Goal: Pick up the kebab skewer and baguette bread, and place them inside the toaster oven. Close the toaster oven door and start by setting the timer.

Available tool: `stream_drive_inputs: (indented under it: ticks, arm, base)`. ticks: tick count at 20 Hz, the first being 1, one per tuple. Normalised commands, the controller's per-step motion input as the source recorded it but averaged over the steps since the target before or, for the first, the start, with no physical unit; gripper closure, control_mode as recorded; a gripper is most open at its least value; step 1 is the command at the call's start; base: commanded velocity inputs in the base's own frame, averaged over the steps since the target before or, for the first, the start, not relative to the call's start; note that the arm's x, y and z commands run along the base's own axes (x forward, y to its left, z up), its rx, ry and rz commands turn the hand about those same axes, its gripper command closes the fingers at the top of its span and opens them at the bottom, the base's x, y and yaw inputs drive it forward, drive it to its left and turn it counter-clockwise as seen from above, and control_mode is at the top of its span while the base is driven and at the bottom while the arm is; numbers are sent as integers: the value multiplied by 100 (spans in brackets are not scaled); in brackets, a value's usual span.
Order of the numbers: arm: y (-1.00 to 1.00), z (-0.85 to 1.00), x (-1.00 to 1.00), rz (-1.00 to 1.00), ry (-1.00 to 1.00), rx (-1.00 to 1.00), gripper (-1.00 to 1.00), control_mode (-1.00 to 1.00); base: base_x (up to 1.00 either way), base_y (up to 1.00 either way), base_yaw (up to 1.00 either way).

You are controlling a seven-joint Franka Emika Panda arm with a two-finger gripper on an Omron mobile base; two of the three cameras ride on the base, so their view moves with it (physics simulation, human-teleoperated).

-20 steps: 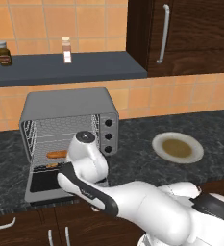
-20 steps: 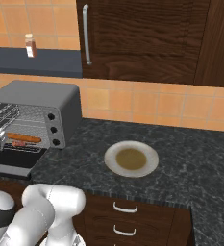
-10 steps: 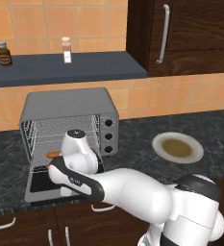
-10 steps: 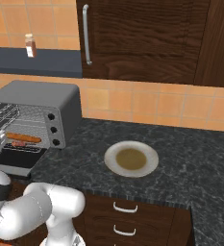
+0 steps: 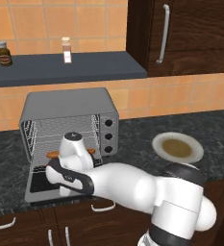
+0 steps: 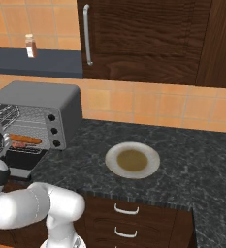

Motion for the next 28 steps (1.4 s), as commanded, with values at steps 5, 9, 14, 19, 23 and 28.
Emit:
stream_drive_inputs:
  ticks: [5, 9, 14, 19, 23, 28]
  arm:
    - [9, -20, 22, 0, 0, -3, -100, -100]
    - [5, -27, 11, 0, 0, -3, -100, -100]
    - [0, -22, 19, 0, 0, -2, -100, -100]
    - [-2, -21, 15, 0, -4, 0, -100, -100]
    - [-20, -9, 20, 0, -10, 0, -100, -100]
    - [-36, -1, 30, 0, -11, 0, -100, -100]
  base:
    - [0, 0, 0]
    - [0, 0, 0]
    - [0, 0, 0]
    - [0, 0, 0]
    - [0, 0, 0]
    - [0, 0, 0]
